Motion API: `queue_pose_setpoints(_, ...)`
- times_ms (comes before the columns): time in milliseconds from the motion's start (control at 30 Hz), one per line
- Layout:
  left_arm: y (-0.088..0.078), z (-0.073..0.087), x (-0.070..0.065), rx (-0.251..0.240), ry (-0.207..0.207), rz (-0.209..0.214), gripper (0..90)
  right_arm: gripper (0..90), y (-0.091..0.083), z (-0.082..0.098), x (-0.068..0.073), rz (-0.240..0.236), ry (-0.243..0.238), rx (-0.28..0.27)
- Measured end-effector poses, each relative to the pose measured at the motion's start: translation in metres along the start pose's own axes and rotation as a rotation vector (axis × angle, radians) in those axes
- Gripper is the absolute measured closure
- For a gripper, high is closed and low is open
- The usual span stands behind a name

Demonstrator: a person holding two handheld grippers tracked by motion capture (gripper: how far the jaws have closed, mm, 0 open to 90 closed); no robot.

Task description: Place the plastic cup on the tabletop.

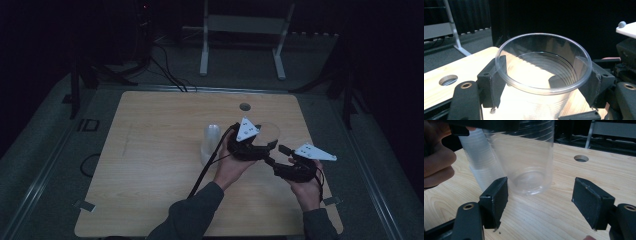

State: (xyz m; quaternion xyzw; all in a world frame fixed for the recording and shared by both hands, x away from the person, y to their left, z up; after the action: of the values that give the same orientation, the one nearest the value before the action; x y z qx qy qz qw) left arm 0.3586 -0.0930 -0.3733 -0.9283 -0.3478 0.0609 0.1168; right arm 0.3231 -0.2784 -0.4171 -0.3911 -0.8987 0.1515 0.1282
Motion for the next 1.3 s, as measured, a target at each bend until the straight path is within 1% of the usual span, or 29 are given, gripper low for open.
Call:
queue_pose_setpoints(333,0.001,0.002,0.000,0.001,0.005,-0.009,28.7,28.9,-0.004,0.002,-0.003,0.012,0.010,-0.004)
queue_pose_setpoints(633,0.002,0.007,0.004,0.005,0.001,-0.020,28.9,28.9,-0.006,0.001,-0.005,0.016,0.009,-0.007)
queue_pose_setpoints(1300,0.001,0.018,0.007,0.007,0.014,-0.010,28.9,28.9,-0.011,0.000,-0.007,0.029,0.014,-0.016)
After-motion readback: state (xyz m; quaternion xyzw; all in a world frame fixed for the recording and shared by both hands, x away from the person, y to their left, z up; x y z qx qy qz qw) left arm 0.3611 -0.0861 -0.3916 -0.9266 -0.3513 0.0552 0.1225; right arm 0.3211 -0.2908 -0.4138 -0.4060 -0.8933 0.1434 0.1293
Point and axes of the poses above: each handheld gripper's, and its own axes: y roughly forward along the jaws, z roughly out of its underside, x roughly to its left, the point moved 2 cm from there along y, roughly forward along the jaws, and after that the axes turned 6 degrees about -z, right-handed, at the moved point
